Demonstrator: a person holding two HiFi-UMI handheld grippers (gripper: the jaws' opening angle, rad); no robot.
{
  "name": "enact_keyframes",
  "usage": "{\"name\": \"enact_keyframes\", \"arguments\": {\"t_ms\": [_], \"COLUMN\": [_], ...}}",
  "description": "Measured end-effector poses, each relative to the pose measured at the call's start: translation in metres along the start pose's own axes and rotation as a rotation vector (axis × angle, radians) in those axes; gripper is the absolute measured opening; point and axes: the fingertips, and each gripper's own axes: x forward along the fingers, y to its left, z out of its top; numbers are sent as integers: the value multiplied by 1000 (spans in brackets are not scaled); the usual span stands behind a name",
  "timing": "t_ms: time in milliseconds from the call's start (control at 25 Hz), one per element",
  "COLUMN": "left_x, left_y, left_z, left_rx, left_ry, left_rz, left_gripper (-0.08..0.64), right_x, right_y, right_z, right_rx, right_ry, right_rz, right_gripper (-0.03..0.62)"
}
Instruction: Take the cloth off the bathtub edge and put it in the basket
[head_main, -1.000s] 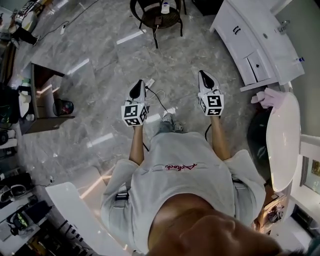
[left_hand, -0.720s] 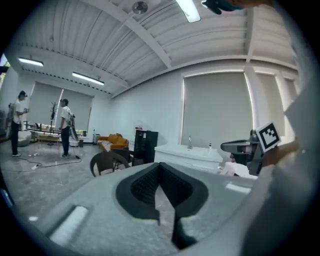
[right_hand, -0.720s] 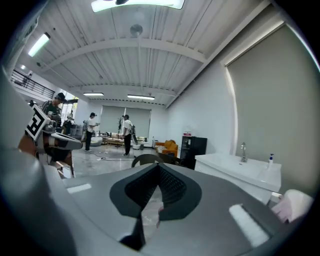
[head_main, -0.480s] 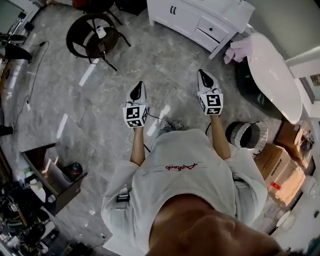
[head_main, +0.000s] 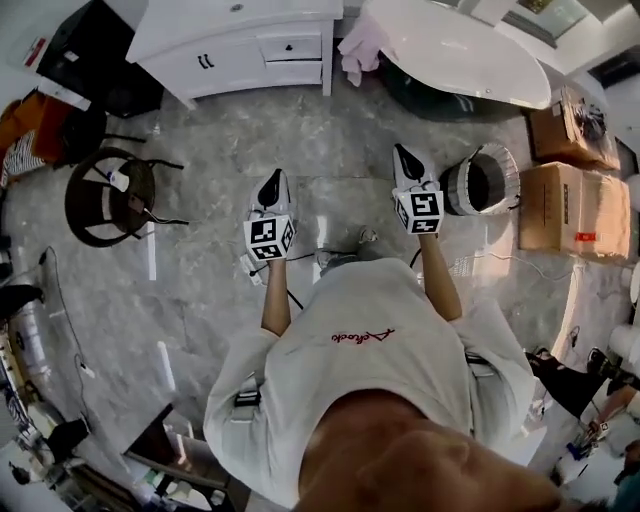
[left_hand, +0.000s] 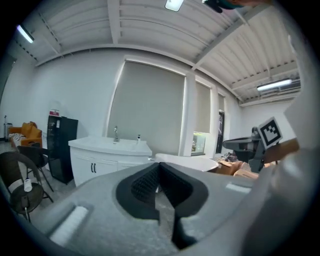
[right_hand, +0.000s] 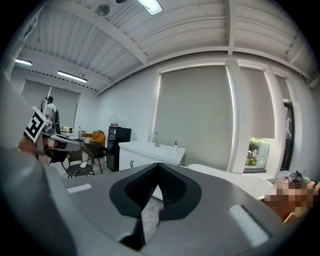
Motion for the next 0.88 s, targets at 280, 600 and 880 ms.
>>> {"name": "enact_keyframes", "arguments": {"t_ms": [280, 600, 880], "left_x": [68, 113, 133], "left_y": [-74, -137, -152], "left_z": [16, 30, 42], "left_rx": [67, 94, 104], "left_ry": [17, 15, -2], "left_rz": [-185, -246, -199], "left_gripper": [0, 0, 0], "right_x": [-46, -72, -57], "right_y": [-75, -132, -163], "right_z": [-19, -35, -34], "right_rx": [58, 81, 81], "right_ry": [15, 25, 3], "right_rz": [-174, -217, -169], "right_gripper": [8, 6, 6]}}
